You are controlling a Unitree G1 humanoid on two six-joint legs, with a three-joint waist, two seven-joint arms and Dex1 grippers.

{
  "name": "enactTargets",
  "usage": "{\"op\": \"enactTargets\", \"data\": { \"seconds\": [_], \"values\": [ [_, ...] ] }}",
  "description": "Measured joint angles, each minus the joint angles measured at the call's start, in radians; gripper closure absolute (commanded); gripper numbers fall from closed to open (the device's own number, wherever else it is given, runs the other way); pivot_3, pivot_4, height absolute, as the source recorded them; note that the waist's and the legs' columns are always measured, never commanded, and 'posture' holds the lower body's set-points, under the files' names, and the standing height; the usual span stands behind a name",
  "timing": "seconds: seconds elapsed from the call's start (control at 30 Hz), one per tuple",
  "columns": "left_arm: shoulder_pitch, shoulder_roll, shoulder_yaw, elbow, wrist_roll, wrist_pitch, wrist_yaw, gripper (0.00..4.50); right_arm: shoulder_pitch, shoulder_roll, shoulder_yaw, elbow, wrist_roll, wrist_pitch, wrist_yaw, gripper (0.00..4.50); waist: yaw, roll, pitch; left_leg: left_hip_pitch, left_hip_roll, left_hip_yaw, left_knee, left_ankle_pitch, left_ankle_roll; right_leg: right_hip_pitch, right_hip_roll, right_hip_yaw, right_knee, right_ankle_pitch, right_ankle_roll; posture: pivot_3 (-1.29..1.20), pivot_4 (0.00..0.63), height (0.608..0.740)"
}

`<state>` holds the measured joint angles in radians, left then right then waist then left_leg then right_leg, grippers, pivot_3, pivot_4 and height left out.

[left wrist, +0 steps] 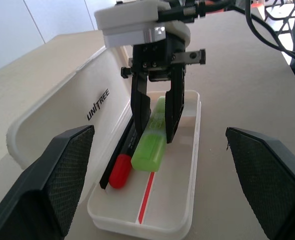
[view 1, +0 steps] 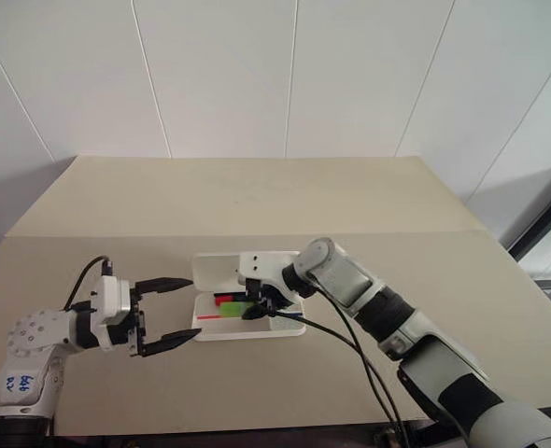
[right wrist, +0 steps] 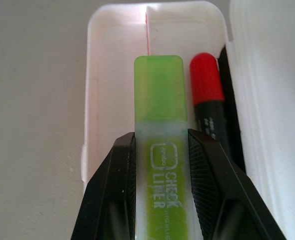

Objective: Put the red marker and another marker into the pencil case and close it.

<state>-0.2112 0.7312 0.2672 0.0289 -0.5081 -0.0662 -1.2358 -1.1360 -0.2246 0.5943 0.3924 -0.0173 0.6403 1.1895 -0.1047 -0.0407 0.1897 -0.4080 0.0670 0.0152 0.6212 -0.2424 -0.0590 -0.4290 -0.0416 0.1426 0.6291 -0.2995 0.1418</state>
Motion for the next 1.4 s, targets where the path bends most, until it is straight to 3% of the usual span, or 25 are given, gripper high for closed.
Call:
{"op": "enactTargets", "data": {
  "seconds": [0.27, 1.0, 1.27, 1.4],
  "values": [
    [0.023, 0.015, 0.021, 0.002, 0.0, -0.011, 0.0, 0.0, -0.03, 0.034, -0.002, -0.015, 0.006, 0.125, 0.009, 2.66, -0.008, 0.0, 0.0, 0.0, 0.0, -0.001, 0.0, 0.0, 0.0, 0.0, 0.0, 0.0, 0.0, 0.0, 0.0, 0.0, 0.15, 0.74],
    [0.023, 0.015, 0.021, 0.001, 0.001, -0.013, 0.005, 0.0, -0.03, 0.113, -0.001, -0.009, 0.002, 0.143, -0.016, 2.66, -0.011, 0.0, 0.0, 0.0, 0.0, -0.001, 0.0, 0.0, 0.0, 0.0, 0.0, -0.001, 0.0, 0.0, 0.0, 0.0, 0.15, 0.74],
    [0.023, 0.015, 0.021, 0.0, 0.001, -0.013, 0.012, 0.0, -0.031, 0.117, -0.001, 0.002, -0.001, 0.142, -0.016, 0.1, -0.011, 0.0, 0.0, 0.0, 0.0, -0.001, 0.0, 0.0, 0.0, 0.0, 0.0, -0.001, 0.0, 0.0, 0.0, 0.0, 0.15, 0.74],
    [0.023, 0.015, 0.021, -0.001, 0.001, -0.013, 0.013, 0.0, -0.031, 0.116, -0.001, 0.001, -0.001, 0.143, -0.015, 0.02, -0.011, 0.0, 0.0, 0.0, 0.0, -0.001, 0.0, 0.0, 0.0, 0.0, 0.0, -0.001, 0.0, 0.0, 0.0, 0.0, 0.15, 0.74]
  ]
}}
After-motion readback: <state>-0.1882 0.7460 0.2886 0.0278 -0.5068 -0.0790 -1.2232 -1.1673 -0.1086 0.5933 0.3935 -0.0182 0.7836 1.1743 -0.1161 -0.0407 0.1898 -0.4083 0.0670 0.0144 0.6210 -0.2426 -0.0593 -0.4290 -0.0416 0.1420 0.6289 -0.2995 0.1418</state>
